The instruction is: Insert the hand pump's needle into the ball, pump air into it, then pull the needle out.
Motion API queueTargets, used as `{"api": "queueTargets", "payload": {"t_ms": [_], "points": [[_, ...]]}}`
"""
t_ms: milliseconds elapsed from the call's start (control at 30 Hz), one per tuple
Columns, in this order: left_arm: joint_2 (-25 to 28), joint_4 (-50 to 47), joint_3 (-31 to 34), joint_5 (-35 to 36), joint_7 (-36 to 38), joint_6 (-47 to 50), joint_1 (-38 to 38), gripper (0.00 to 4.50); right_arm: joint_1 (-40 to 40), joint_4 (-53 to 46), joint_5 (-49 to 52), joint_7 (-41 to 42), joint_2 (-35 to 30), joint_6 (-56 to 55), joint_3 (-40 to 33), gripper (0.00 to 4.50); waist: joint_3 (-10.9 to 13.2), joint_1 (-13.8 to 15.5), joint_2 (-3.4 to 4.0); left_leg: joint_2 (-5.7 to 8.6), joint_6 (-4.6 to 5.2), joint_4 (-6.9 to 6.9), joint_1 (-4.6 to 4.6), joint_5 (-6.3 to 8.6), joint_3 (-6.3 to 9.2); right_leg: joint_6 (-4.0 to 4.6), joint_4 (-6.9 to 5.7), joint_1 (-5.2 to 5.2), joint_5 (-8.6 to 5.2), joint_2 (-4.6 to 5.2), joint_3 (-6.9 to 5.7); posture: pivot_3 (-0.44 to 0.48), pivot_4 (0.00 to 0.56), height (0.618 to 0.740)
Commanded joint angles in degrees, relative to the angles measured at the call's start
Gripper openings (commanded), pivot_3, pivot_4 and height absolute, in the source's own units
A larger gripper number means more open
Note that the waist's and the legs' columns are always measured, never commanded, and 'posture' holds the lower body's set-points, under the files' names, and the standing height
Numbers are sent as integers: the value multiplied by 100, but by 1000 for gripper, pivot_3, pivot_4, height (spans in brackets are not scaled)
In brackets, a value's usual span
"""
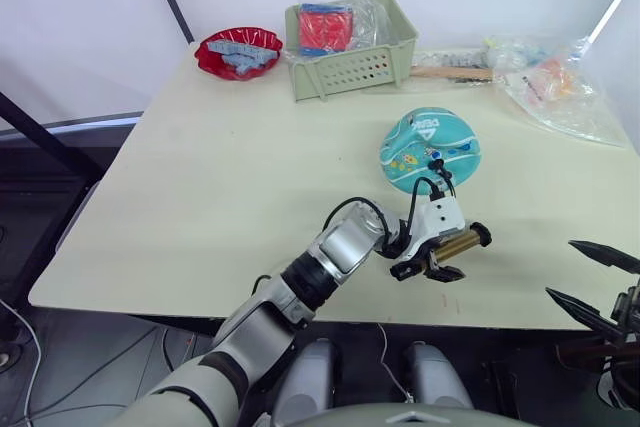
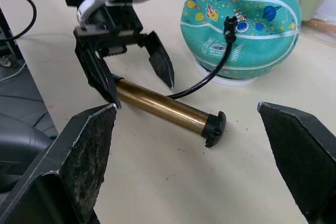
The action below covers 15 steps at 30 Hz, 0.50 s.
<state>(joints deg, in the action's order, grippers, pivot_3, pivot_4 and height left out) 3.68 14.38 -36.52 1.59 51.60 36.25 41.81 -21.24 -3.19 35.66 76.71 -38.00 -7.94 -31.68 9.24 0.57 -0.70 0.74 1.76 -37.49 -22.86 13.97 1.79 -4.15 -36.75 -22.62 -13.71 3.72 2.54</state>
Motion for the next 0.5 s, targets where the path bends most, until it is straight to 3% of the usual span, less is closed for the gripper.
{"api": "queueTargets", "payload": {"t_ms": [33,333,400,433,500], "points": [[-107,128,-85,-160,-52,-59,99,4432,-75,-47,23,-3,24,-170,-97,4500,2,6,-3,0,0,0,0,0,-1,0,0,-1,0,0,2,0,150,738],[-301,719,-160,-365,15,-358,140,4432,-120,-61,20,-69,39,-245,-89,4500,12,7,-20,-3,1,0,1,0,-55,-21,-8,-40,12,-6,63,0,150,738],[-314,809,-155,-408,5,-451,143,3918,-118,-65,14,-87,39,-253,-84,4500,12,7,-21,-4,1,0,1,0,-72,-22,-8,-49,11,-8,82,0,150,738],[-328,830,-129,-409,-4,-476,137,3905,-116,-66,13,-94,39,-255,-83,4500,13,0,-23,-4,1,0,1,0,-77,-23,-8,-52,12,-9,89,0,150,738],[-344,882,-73,-427,-25,-551,143,3053,-103,-61,4,-110,40,-265,-75,4500,14,-1,-24,-6,5,0,0,2,-120,-56,-9,-76,31,-21,146,0,150,738]]}}
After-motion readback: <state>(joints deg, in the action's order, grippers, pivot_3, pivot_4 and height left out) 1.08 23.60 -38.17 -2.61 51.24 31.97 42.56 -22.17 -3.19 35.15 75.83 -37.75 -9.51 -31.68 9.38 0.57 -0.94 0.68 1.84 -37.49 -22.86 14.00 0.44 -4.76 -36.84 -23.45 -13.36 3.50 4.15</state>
